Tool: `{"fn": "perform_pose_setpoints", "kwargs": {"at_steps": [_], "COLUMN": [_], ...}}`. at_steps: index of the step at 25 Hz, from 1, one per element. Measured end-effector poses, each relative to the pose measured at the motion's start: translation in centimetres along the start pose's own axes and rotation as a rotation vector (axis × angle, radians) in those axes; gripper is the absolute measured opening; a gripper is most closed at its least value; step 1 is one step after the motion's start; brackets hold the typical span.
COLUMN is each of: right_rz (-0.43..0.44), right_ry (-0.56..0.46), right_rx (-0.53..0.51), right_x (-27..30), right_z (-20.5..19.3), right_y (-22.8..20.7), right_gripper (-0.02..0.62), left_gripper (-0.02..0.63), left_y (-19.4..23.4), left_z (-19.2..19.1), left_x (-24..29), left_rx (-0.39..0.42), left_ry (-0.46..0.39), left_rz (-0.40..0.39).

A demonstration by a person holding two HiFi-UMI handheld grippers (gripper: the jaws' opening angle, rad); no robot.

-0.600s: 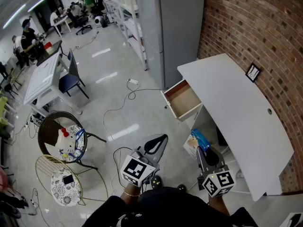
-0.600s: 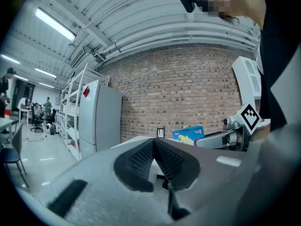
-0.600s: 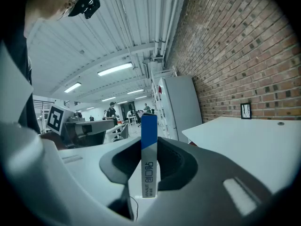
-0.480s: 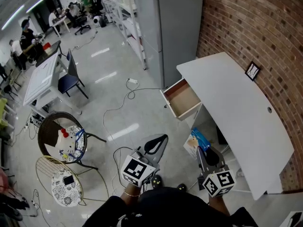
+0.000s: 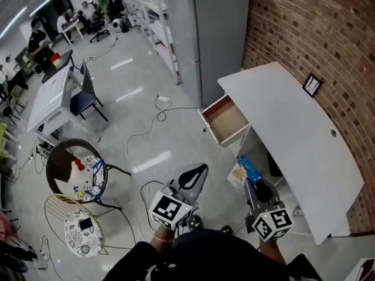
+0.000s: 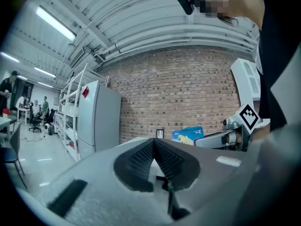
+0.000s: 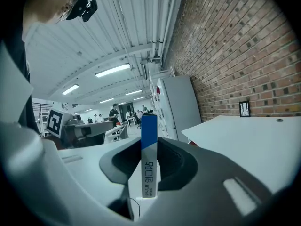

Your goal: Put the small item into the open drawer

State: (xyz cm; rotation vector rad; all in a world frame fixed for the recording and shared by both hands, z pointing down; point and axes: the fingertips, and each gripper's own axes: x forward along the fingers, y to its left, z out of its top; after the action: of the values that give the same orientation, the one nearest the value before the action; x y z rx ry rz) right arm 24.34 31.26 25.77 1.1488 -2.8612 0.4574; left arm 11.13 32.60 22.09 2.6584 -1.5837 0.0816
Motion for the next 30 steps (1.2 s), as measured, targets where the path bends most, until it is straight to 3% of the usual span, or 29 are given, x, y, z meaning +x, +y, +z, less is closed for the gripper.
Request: {"fn": "perform_pose_setpoints", "kwargs": {"at_steps": [30], "right_rz": [-0.063], "right_ry": [0.025], "right_rx": [-0.107], "right_x": [8.2], "right_z": [0.0], "right_y": [6.1], "right_gripper": [0.103], "left_gripper": [-0.009], "left_y": [10.8], "left_z": [-0.3], "left_x": [-5.7], "left_rx": [0.039], "left_ry": [-0.016], "left_rz": [0.051]}}
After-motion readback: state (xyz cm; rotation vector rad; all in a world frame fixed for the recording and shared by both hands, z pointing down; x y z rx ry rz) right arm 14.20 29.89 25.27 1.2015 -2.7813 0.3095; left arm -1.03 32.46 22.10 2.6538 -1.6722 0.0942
